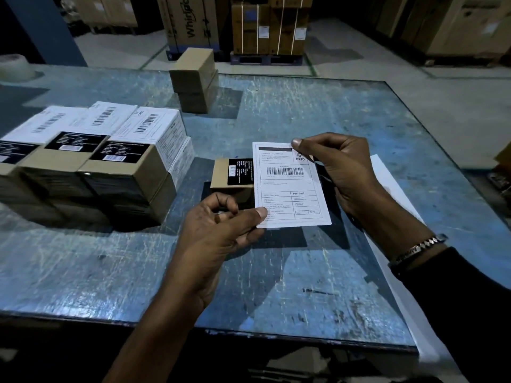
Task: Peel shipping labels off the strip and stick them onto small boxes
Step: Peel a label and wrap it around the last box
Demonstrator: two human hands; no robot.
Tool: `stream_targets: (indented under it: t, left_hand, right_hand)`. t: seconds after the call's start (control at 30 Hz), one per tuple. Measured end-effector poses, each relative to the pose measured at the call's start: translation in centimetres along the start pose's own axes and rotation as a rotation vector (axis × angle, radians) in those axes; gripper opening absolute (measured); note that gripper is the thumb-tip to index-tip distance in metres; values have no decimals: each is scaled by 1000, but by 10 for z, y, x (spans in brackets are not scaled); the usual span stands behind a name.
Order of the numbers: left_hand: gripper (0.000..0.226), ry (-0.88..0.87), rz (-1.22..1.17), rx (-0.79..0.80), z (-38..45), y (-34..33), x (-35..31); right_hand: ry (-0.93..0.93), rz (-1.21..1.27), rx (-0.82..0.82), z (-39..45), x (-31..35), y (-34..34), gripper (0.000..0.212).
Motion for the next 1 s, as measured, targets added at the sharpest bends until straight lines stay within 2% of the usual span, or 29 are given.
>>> stream_targets:
  t: [0.13,0.63,1.0]
  left_hand:
    - [37,1,-7,-4,1,-1,0]
    - [37,-11,8,-11,2,1,0]
    - [38,-11,11,-4,3,1,-1]
  right_hand:
    - [14,0,-15,0,0,1,20]
    - [25,-5,-10,0,-3,2,12]
    - [-3,-2,-25,0,-8,3,17]
Point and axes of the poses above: each hand's wrist, its own z-axis towards the middle knuckle, its own y-axis out of the back of the hand, x = y × z, the point moved 9 cm from there along z, towards the middle knuckle, and after that the axes turned 13 degrees about y, right-handed, at the moved point
